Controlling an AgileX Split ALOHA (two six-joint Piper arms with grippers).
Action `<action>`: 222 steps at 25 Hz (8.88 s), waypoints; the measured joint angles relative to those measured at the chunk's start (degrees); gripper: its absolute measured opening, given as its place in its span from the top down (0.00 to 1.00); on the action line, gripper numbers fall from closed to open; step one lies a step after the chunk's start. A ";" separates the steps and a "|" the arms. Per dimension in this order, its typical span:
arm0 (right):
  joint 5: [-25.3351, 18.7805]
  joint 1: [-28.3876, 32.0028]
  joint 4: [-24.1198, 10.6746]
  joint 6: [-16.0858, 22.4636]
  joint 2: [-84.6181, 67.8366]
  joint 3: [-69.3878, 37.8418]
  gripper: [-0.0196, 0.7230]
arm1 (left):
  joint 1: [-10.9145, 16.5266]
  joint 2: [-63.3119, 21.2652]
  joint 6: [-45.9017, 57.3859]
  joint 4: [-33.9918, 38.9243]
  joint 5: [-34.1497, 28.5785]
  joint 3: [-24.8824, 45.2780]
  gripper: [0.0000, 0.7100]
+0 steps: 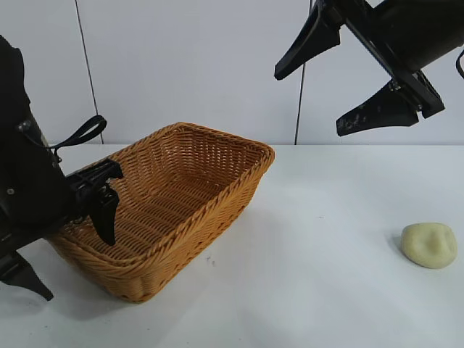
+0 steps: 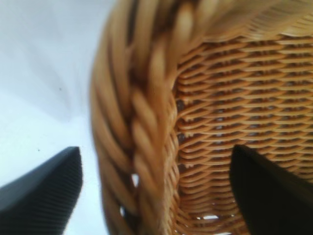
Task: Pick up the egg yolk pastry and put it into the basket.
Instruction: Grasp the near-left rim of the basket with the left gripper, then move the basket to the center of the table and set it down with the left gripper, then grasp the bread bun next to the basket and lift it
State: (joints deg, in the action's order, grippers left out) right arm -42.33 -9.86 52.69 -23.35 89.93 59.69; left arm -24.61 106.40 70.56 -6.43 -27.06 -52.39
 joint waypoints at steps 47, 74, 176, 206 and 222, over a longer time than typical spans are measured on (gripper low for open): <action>-0.12 0.00 0.00 0.22 0.00 0.00 0.05 | 9.93 8.90 -58.18 -11.55 -33.19 -33.50 0.88; -0.12 0.00 0.00 0.22 0.00 0.00 0.05 | 9.24 18.12 -62.13 -12.89 -28.08 -33.64 0.49; -3.59 0.00 -8.78 4.02 0.00 0.97 0.05 | 23.29 -106.68 -69.43 2.88 -34.29 23.59 0.02; -9.65 9.82 -46.29 25.69 23.18 13.38 0.05 | 23.29 -106.73 -69.43 2.88 -34.29 23.59 0.02; -8.51 9.82 -45.92 25.69 31.03 13.56 0.24 | 23.29 -106.73 -69.43 2.88 -34.29 23.59 0.02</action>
State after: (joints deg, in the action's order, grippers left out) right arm -50.84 -0.04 6.77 2.34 120.96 73.25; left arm -1.33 -0.33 1.12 -3.56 -61.35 -28.80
